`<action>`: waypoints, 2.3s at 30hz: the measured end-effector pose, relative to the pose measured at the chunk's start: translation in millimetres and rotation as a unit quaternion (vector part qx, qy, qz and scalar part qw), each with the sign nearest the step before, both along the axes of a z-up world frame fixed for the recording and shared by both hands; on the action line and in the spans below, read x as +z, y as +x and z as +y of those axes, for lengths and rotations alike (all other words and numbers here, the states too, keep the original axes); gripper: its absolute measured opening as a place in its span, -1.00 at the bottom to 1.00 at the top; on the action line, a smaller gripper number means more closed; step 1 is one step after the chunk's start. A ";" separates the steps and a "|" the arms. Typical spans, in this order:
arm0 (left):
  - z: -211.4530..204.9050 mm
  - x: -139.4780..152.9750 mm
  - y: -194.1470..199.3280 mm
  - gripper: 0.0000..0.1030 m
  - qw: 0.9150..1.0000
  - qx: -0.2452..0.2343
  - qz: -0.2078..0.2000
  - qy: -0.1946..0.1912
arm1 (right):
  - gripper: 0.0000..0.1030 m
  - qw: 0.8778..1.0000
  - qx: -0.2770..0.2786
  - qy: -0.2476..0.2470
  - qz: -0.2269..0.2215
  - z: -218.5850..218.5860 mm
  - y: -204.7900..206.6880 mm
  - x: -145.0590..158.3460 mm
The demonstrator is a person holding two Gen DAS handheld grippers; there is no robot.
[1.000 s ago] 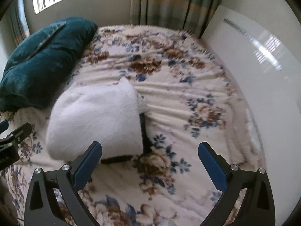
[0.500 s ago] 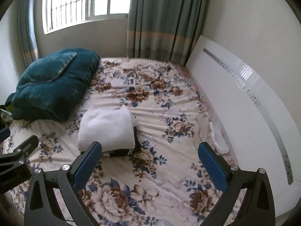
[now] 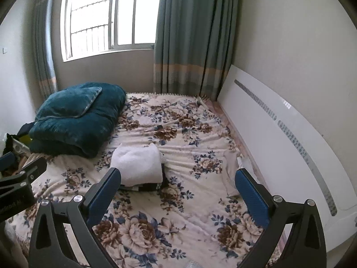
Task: Fold small clothes
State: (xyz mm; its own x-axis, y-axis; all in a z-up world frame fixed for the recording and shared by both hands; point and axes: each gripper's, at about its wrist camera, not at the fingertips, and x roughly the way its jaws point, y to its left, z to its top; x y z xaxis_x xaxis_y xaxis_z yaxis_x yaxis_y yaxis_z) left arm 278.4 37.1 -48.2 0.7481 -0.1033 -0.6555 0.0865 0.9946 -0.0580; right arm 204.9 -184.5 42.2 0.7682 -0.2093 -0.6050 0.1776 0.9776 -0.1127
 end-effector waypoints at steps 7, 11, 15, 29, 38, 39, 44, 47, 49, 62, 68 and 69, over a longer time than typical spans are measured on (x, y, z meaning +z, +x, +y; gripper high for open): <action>-0.6 15.3 -28.2 1.00 1.000 -0.011 -0.009 -0.004 | 1.00 1.000 0.011 0.003 -0.017 6.5 -37.4 27.6; -0.3 20.3 -36.9 1.00 1.000 -0.012 -0.009 -0.012 | 1.00 0.999 0.013 0.005 -0.029 7.5 -51.4 39.1; -0.7 23.2 -45.7 1.00 1.000 -0.009 -0.015 -0.008 | 1.00 0.999 0.015 0.004 -0.032 9.0 -58.4 44.6; -1.1 29.3 -50.1 1.00 1.000 -0.001 -0.023 -0.006 | 1.00 0.999 0.018 0.004 -0.034 11.7 -68.0 51.0; 0.2 34.3 -53.0 1.00 1.000 0.009 -0.028 -0.006 | 1.00 0.999 0.028 0.007 -0.035 11.9 -61.3 52.9; 0.4 34.6 -53.4 1.00 1.000 0.009 -0.028 -0.006 | 1.00 0.999 0.030 0.007 -0.035 12.0 -61.0 53.2; 0.3 37.0 -55.6 1.00 0.999 0.010 -0.031 -0.008 | 1.00 0.999 0.031 0.008 -0.035 11.6 -60.1 52.8; 0.2 37.3 -55.6 1.00 0.999 0.010 -0.031 -0.008 | 1.00 0.999 0.031 0.009 -0.035 10.6 -59.5 52.2; -0.2 37.1 -56.5 1.00 0.999 0.011 -0.031 -0.008 | 1.00 0.999 0.032 0.009 -0.035 11.2 -59.7 51.9; 0.5 40.4 -61.9 1.00 0.999 0.017 -0.032 -0.005 | 1.00 0.998 0.039 0.015 -0.036 18.7 -60.1 51.5; 2.3 42.3 -64.5 1.00 0.999 0.022 -0.035 -0.003 | 1.00 0.998 0.039 0.018 -0.037 21.9 -61.4 49.4; 3.1 41.6 -65.1 1.00 0.999 0.023 -0.035 -0.002 | 1.00 0.998 0.039 0.017 -0.037 21.6 -61.0 49.3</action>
